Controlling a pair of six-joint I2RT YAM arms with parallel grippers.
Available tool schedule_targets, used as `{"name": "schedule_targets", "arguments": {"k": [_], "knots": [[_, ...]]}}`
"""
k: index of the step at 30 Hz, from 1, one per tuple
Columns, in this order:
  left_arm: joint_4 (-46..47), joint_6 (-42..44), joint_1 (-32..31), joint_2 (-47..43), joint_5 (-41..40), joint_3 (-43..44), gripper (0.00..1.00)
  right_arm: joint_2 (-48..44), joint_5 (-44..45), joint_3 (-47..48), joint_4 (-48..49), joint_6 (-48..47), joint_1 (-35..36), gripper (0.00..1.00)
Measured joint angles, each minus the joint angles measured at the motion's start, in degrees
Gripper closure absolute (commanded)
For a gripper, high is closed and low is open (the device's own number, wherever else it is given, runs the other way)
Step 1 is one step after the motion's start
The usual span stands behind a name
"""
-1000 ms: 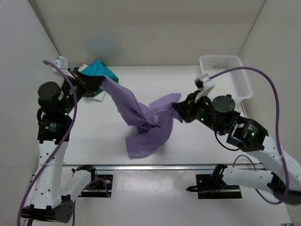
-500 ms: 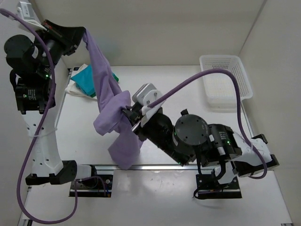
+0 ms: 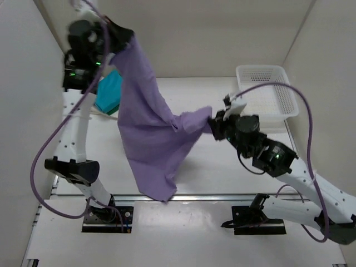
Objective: Fold and stack the t-shirts
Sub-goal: Flatten out the tshirt
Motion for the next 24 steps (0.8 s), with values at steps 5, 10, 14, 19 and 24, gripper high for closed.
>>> {"name": "schedule_targets", "arguments": {"k": [5, 10, 14, 19, 24], "knots": [[2.2, 8.3, -16.8, 5.2, -6.2, -16.0, 0.95, -10.2, -3.9, -23.7, -0.9, 9.9, -2.0, 1.0], [0.2, 11.6, -26.7, 22.8, -7.5, -11.3, 0.39, -18.0, -13.0, -38.8, -1.9, 15.2, -18.9, 1.0], [-2.4, 12.3, -29.7, 30.4, -6.7, -10.4, 0.08, -22.3, -22.9, -44.3, -2.0, 16.1, -37.2, 1.0], [3.0, 11.4, -26.3, 8.4, -6.6, -45.3, 0.22, -23.0, -30.9, -44.7, -2.2, 15.7, -46.4, 1.0], [7.0, 9.0, -18.8, -21.1, -9.8, -71.1, 0.78, -22.6, -32.4, -44.6, -2.3, 15.3, -44.9, 1.0]]}}
